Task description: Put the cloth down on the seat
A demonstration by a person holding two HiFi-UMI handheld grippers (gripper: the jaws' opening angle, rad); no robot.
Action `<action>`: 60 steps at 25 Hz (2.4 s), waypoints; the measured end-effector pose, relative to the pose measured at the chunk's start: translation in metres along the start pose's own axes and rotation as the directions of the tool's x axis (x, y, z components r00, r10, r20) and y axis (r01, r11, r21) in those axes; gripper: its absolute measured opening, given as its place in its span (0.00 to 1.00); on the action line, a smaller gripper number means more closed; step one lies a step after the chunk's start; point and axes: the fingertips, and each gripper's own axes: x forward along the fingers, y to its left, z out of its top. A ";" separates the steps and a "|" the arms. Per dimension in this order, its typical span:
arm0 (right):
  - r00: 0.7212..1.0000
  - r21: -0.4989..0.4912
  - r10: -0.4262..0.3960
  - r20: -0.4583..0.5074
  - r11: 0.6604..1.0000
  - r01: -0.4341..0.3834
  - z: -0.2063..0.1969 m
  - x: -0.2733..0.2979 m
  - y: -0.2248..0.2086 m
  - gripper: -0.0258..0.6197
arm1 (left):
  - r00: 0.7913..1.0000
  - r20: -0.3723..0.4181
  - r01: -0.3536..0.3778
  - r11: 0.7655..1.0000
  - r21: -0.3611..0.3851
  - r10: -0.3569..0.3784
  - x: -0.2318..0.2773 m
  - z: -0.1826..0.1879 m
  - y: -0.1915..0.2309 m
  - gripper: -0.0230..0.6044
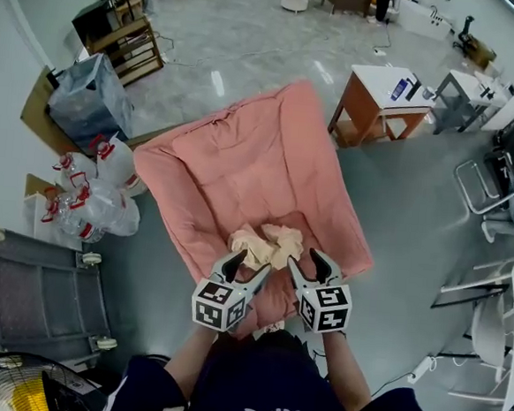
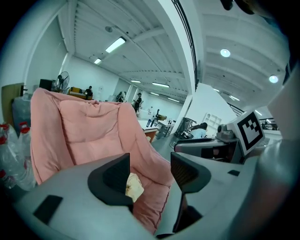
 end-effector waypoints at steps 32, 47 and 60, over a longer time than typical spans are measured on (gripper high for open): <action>0.978 -0.128 -0.028 0.209 0.990 0.056 0.029 -0.103 0.037 0.33 | 0.974 0.222 -0.068 0.994 0.089 0.046 -0.089 0.027 -0.041 0.22; 0.981 -0.173 -0.030 0.191 0.983 0.063 0.028 -0.104 0.039 0.13 | 0.975 0.223 -0.046 0.994 0.101 0.023 -0.087 0.025 -0.052 0.07; 0.983 -0.216 -0.003 0.185 0.975 0.044 0.030 -0.102 0.047 0.12 | 0.974 0.226 -0.039 0.994 0.100 0.015 -0.089 0.022 -0.055 0.07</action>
